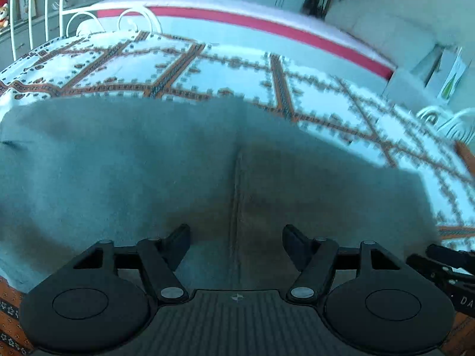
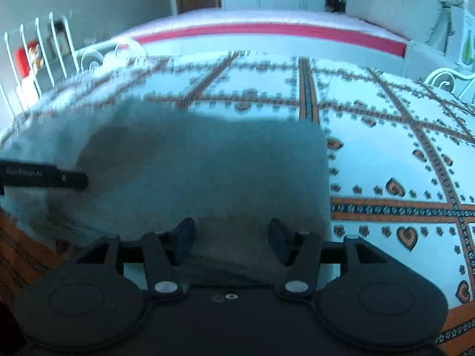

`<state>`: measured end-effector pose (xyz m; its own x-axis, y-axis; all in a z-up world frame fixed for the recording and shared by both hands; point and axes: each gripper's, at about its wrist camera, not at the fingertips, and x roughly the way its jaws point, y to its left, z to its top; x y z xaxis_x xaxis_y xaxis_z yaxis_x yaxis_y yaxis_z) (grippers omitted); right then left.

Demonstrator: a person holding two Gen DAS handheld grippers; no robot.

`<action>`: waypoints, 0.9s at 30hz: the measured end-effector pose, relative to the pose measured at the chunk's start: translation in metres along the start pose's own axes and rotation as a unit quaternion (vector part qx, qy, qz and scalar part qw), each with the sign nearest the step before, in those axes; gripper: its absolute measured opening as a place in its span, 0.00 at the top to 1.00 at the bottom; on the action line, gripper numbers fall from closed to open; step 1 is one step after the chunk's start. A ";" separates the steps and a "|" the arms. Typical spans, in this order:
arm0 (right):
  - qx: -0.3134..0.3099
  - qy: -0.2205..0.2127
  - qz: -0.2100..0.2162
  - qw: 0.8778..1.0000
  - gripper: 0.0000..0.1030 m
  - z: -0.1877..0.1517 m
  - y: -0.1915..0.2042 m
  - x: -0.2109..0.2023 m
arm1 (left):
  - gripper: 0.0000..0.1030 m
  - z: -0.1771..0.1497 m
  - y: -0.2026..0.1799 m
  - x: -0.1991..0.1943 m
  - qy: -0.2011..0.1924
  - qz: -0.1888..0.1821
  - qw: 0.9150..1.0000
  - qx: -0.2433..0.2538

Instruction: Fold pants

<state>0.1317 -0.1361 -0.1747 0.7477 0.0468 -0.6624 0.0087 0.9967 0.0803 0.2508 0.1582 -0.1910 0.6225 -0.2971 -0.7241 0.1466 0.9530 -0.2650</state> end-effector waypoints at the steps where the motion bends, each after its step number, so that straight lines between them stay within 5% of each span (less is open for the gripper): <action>1: 0.008 -0.014 0.010 1.000 0.51 0.003 0.000 -0.004 | 0.34 0.003 0.003 -0.007 -0.007 0.001 1.000 -0.006; 3: 0.017 -0.024 0.029 0.999 0.47 0.009 0.001 -0.008 | 0.30 0.009 0.013 -0.020 -0.010 -0.003 0.999 -0.030; 6: 0.014 -0.022 0.046 0.999 0.45 0.011 0.009 -0.004 | 0.12 0.011 0.038 -0.033 -0.010 0.019 0.997 -0.070; 15: -0.038 -0.015 0.100 0.994 0.47 0.019 0.059 0.011 | 0.12 0.003 0.122 -0.059 -0.020 0.093 0.981 -0.170; 21: -0.049 -0.007 0.106 0.993 0.55 0.032 0.076 0.027 | 0.12 -0.009 0.185 -0.064 -0.027 0.126 0.956 -0.262; 27: -0.033 -0.010 0.116 0.993 0.54 0.029 0.075 0.033 | 0.12 -0.025 0.224 -0.037 -0.005 0.100 0.930 -0.354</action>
<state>0.1763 -0.0622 -0.1687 0.7371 0.2748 -0.6174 -0.2085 0.9615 0.1791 0.2417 0.3812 -0.2394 0.5913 -0.1141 -0.7983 -0.5132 0.7103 -0.4817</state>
